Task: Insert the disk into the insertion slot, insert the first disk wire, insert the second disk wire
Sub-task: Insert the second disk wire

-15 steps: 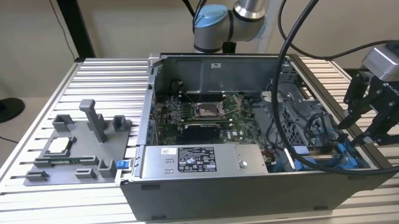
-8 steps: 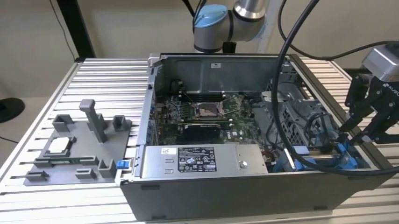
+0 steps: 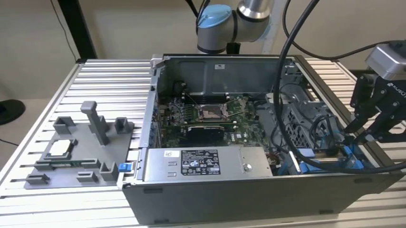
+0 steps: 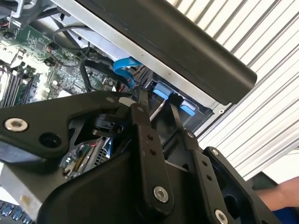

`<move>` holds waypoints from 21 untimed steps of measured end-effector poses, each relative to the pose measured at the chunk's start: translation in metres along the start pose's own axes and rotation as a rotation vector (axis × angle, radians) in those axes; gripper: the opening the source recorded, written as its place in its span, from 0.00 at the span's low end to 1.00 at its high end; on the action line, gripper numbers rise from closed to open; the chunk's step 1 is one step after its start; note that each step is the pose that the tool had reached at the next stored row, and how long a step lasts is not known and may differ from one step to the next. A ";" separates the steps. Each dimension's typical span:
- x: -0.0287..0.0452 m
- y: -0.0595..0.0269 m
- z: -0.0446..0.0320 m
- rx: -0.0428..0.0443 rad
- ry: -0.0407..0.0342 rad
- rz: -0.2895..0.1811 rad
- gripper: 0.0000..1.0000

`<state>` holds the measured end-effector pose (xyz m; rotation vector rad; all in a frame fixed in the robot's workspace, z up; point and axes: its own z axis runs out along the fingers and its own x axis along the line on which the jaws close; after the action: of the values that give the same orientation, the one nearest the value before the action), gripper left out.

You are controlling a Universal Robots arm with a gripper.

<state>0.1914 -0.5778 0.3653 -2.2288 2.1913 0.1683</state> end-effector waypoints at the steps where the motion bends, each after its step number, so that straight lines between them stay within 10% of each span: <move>1: 0.0000 0.0000 0.0000 0.0000 0.0000 0.000 1.00; 21: -0.0020 0.0000 0.0008 -0.0002 0.0177 0.002 1.00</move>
<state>0.1913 -0.5757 0.3647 -2.2367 2.2028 0.1493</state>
